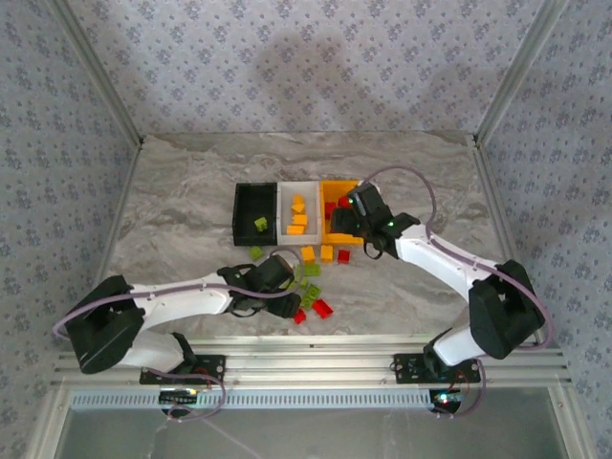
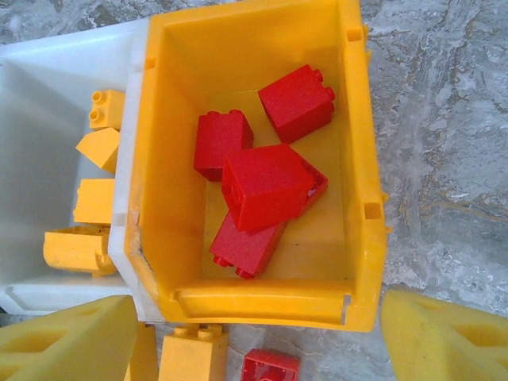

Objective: Sort the legos into containers by color

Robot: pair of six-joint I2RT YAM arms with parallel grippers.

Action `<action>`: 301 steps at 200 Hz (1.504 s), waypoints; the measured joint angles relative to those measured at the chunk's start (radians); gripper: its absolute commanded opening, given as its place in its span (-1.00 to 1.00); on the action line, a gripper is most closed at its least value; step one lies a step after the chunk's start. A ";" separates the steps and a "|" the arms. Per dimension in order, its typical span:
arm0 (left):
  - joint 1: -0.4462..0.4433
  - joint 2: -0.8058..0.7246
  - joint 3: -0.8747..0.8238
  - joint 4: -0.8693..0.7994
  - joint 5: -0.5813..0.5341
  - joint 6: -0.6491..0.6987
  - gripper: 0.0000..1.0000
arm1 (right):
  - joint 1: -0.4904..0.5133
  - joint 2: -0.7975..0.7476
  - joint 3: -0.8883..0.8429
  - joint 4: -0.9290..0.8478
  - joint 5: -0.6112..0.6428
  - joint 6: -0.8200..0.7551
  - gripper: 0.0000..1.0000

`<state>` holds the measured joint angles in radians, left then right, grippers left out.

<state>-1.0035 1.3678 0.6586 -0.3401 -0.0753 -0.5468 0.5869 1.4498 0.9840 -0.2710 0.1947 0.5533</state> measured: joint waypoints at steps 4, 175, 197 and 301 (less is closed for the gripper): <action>0.000 0.010 0.005 0.000 -0.005 -0.002 0.41 | 0.000 -0.003 0.000 0.000 0.000 0.000 0.64; 0.103 0.016 -0.037 -0.049 -0.061 0.002 0.04 | 0.000 -0.065 -0.019 0.016 0.001 0.007 0.65; 0.106 0.016 -0.037 -0.053 -0.071 0.018 -0.08 | 0.000 -0.071 -0.021 0.016 0.003 0.007 0.65; 0.140 0.023 -0.038 0.057 -0.097 0.046 -0.08 | 0.000 -0.076 -0.024 0.016 0.003 0.007 0.65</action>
<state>-0.8635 1.3911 0.6205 -0.2832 -0.1726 -0.5007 0.5873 1.3739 0.9596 -0.2546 0.1974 0.5606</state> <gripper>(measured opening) 0.494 0.826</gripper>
